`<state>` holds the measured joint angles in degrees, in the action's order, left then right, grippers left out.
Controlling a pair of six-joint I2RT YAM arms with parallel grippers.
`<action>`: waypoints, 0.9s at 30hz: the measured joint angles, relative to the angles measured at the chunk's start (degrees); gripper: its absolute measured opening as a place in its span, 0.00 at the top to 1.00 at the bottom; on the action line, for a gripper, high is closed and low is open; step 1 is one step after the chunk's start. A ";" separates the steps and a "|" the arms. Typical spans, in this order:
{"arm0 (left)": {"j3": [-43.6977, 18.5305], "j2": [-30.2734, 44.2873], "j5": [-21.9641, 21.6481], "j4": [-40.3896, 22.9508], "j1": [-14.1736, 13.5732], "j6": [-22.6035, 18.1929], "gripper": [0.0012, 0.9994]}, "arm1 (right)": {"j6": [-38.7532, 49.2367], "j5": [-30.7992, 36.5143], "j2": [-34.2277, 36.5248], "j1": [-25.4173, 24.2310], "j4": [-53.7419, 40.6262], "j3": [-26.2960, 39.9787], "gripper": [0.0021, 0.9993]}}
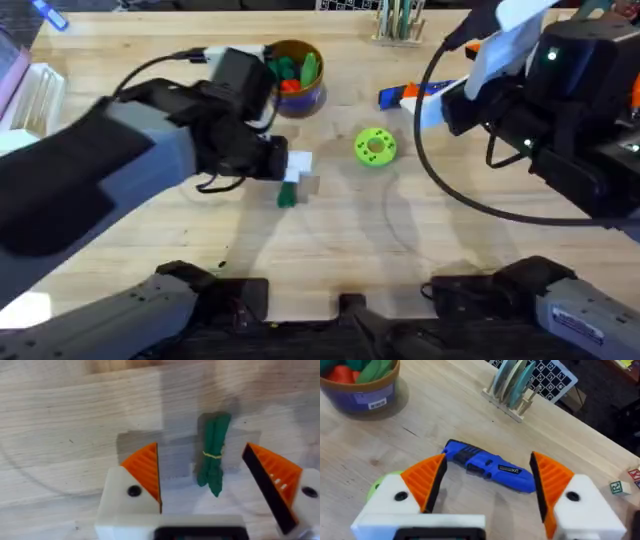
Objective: Pick up the gripper from the table and insert it into the empty holder that is missing its gripper. Then pick up a screw, insert it into the mounting hole, and use the screwdriver to tighten it. Finally, clean up the table by picking up the vegetable and placing it into the bucket.
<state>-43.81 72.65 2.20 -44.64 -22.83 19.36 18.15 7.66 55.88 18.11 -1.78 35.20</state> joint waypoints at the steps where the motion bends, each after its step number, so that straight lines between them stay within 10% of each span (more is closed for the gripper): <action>1: 0.00 0.75 -0.73 0.14 -0.96 0.71 0.01 | -0.02 0.00 0.00 0.00 0.00 0.00 0.01; 27: -1.36 9.81 -3.28 1.22 -4.68 4.72 0.01 | -0.20 0.00 0.00 0.00 -0.11 0.00 0.01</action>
<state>-45.17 82.46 -1.08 -43.42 -27.51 24.08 17.96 7.66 55.88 18.11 -1.89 35.20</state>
